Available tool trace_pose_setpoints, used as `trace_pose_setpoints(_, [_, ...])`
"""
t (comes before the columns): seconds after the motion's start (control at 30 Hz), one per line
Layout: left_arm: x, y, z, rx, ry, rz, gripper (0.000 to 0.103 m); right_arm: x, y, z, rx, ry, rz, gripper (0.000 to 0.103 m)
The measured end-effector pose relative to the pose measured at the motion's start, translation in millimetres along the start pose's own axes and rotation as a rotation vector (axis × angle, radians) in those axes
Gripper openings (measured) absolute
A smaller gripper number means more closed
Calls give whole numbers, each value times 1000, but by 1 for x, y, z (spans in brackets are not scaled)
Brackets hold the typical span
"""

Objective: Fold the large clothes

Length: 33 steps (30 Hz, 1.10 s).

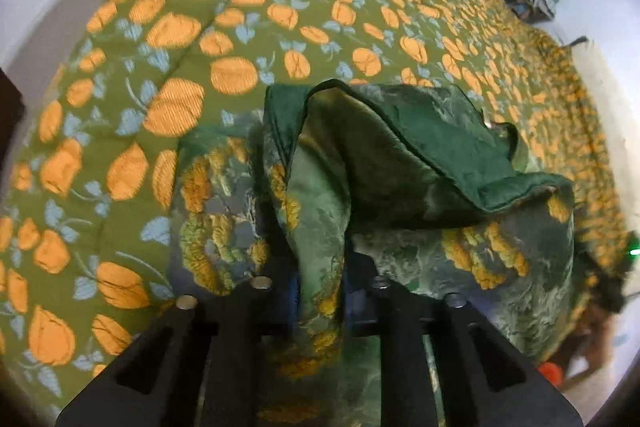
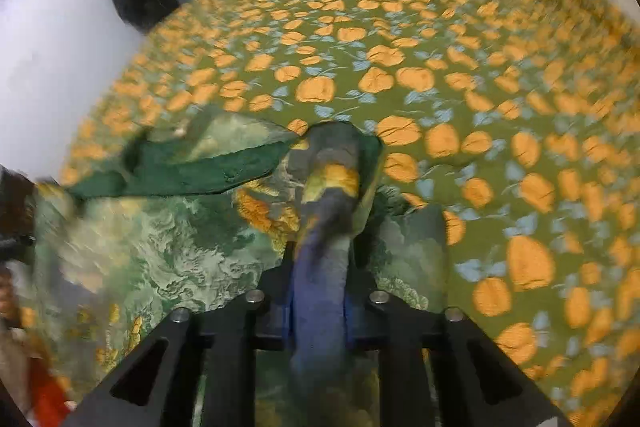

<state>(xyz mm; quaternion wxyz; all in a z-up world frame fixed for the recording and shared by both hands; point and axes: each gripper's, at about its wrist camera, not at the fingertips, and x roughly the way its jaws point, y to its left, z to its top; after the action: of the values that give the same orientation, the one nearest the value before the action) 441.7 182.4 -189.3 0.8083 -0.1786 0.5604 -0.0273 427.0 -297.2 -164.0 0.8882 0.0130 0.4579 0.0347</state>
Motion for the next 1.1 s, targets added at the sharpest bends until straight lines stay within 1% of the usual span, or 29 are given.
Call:
trace_pose_setpoints(0.03, [-11,-3,0,11,-34,12,8,-14,9,3,-51,-46,-40,13])
trace_pose_setpoints(0.07, [-28,-7,0,23,-92,27,8,-26,16,5,-89,-92,-65,12])
trace_pose_setpoints(0.1, [-42,-10,1,32,-141,30,8,-43,24,9,-132,-160,-93,12])
trace_pose_setpoints(0.13, [-54,-14,3,41,-191,30,8,-56,29,14,-157,-216,-113,12])
trace_pose_setpoints(0.17, [-70,-20,5,55,-260,23,8,-63,30,22,-168,-258,-126,12])
trace_pose_setpoints(0.2, [-78,-24,9,68,-306,31,8,-72,32,29,-171,-305,-132,12])
trace_pose_setpoints(0.27, [-81,-37,16,101,-385,95,8,-73,33,44,-155,-359,-157,12])
trace_pose_setpoints(0.33, [-66,-43,21,126,-424,158,8,-59,29,51,-130,-354,-179,12])
trace_pose_setpoints(0.4, [-35,-41,27,138,-401,222,9,-32,24,52,-118,-312,-198,12])
trace_pose_setpoints(0.47, [4,-29,26,124,-332,283,10,0,19,45,-100,-240,-213,12])
trace_pose_setpoints(0.5, [25,-18,21,112,-302,304,11,20,13,37,-84,-192,-222,12])
trace_pose_setpoints(0.57, [49,-5,11,91,-283,295,15,50,4,23,-54,-124,-211,12])
trace_pose_setpoints(0.6, [53,-4,8,89,-290,289,16,60,-1,14,-32,-106,-199,12])
trace_pose_setpoints(0.67, [57,-3,1,105,-323,291,18,70,-4,2,-15,-117,-183,13])
trace_pose_setpoints(0.73, [58,-2,1,107,-330,284,20,77,-7,-5,6,-134,-170,14])
trace_pose_setpoints(0.9, [62,3,-3,80,-362,238,21,88,-9,-9,21,-147,-166,16])
trace_pose_setpoints(1.1, [65,6,-6,64,-387,195,21,96,-14,-12,47,-168,-136,16])
